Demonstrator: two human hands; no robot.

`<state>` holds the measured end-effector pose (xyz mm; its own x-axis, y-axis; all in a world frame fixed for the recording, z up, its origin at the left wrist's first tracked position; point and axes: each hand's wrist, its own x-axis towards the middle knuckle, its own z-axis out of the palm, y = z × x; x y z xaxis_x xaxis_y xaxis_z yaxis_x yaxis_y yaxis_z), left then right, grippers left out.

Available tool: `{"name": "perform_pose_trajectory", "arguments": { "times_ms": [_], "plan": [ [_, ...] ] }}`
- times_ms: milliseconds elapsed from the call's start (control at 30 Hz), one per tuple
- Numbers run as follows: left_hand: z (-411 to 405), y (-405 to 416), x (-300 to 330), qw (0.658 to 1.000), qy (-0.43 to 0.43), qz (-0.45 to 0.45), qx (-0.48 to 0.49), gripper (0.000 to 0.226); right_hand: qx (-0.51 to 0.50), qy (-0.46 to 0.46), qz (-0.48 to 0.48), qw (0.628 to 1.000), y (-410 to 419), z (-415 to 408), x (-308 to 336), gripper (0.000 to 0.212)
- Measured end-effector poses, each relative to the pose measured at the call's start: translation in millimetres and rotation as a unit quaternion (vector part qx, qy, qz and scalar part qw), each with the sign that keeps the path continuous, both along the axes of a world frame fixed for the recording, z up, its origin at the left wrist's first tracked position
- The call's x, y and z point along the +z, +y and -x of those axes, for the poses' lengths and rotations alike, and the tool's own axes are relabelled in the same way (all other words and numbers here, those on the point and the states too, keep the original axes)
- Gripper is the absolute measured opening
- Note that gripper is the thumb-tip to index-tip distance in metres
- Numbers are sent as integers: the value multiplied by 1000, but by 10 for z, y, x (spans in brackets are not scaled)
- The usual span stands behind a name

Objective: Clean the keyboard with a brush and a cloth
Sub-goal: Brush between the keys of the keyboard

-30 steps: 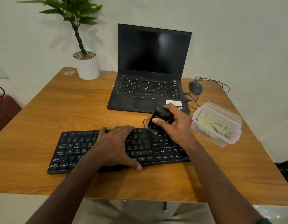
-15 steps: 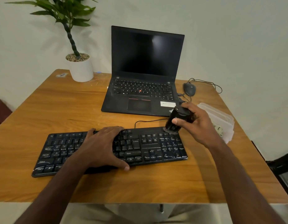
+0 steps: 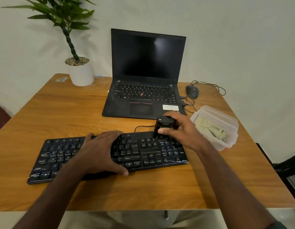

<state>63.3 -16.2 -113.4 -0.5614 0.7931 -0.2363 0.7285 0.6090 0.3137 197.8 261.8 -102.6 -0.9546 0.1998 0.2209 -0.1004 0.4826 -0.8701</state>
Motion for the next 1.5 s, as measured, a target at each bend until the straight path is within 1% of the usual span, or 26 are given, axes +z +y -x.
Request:
{"name": "perform_pose_trajectory", "arguments": {
  "times_ms": [100,200,267,333,400,467,567,633,733,867,967,1067,1100,1167,1267,1400,1500],
  "plan": [
    [4,-12,-12,1000,0,-3,1,140,-21,27,24,999,36,-11,53,28],
    [6,-14,-26,1000,-2,-4,3,140,-57,56,0,997,236,-125,119,28],
    [9,-6,-29,1000,-2,-7,3,140,-55,35,-35,997,305,-190,129,30],
    [10,1,-28,1000,0,-7,2,141,-35,-7,-49,998,270,-191,99,32],
    [8,1,-30,1000,-1,-7,2,142,-15,-25,-31,999,157,-135,51,31],
    [6,-4,-28,1000,-4,-7,3,142,-8,-15,-9,1000,27,-42,-5,29],
    [4,-14,-27,1000,-2,-10,2,142,-41,10,51,998,-129,40,-31,30],
    [5,-16,-40,1000,1,-17,1,141,-76,37,63,994,-132,27,-3,31],
    [12,-24,-67,1000,1,-17,2,141,-104,58,49,992,-41,-53,26,29],
    [20,-12,-72,1000,5,-13,-1,143,-96,16,18,995,-113,-58,-56,29],
    [17,-13,-67,1000,8,-11,-1,142,-130,36,-18,991,-165,28,-43,30],
    [13,-23,-71,1000,3,-20,0,141,-131,60,30,989,-191,27,10,29],
    [9,-23,-69,1000,2,-21,0,141,-123,56,31,990,-199,8,9,29],
    [10,-24,-70,1000,3,-19,1,141,-101,34,3,994,-201,-27,-32,29],
    [21,-16,-76,1000,5,-14,0,143,-120,23,-11,992,-108,-67,-32,31],
    [22,-16,-77,1000,3,-13,1,146,-154,73,-18,985,-9,-135,61,29],
    [18,-15,-78,1000,1,-13,3,147,-141,97,28,985,-43,-159,80,28]
  ]
}}
